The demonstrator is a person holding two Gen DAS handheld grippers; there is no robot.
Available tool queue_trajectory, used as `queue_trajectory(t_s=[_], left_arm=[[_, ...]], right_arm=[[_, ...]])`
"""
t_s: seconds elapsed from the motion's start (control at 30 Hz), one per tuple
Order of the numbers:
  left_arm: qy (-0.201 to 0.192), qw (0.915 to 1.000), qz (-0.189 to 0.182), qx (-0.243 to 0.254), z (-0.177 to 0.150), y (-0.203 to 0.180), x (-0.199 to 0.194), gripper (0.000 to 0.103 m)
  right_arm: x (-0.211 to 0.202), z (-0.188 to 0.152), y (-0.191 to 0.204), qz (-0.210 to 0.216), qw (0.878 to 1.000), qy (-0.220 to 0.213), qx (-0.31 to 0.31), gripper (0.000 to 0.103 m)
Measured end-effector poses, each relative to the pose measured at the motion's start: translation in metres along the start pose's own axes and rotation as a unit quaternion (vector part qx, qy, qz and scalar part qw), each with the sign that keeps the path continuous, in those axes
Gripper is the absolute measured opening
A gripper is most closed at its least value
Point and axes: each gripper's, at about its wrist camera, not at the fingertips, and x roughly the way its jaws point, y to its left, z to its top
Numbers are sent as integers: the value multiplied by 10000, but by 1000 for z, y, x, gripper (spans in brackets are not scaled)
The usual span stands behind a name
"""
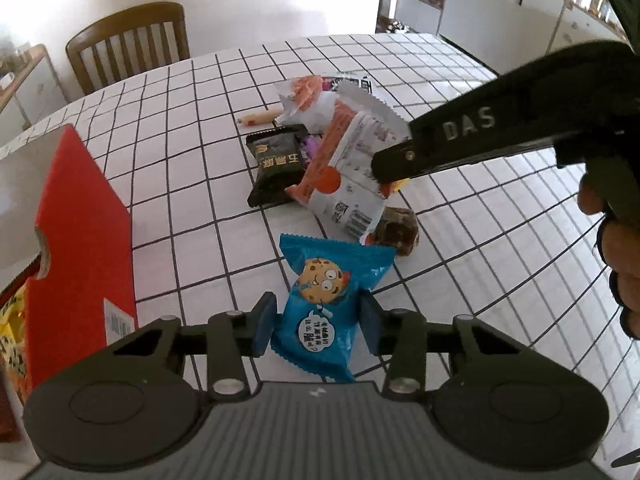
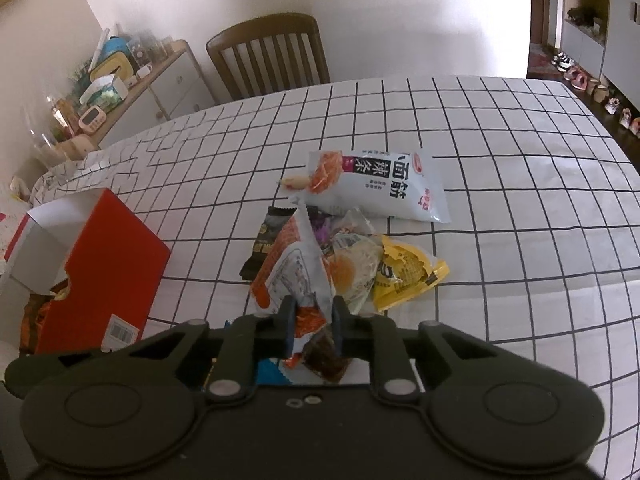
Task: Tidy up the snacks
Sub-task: 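Carry both held packets over the box and lower them inside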
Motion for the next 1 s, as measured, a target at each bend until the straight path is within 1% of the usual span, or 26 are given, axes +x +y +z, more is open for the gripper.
queue_trajectory(t_s=[0.33, 0.67, 0.87, 1.0], left_arm=[[-203, 9992, 47, -328, -3, 2, -34, 42], [-355, 9970, -55, -690, -7, 13, -69, 42], [-434, 9952, -110, -875, -9, 24, -93, 42], [-555, 9939, -97, -947, -9, 34, -111, 42]], right_arm=[[-35, -1, 4, 169, 9994, -306, -72, 13], [-74, -10, 14, 182, 9980, -544, -247, 11], [-100, -14, 27, 283, 9964, -712, -373, 11], [-113, -13, 38, 328, 9952, -811, -439, 11]])
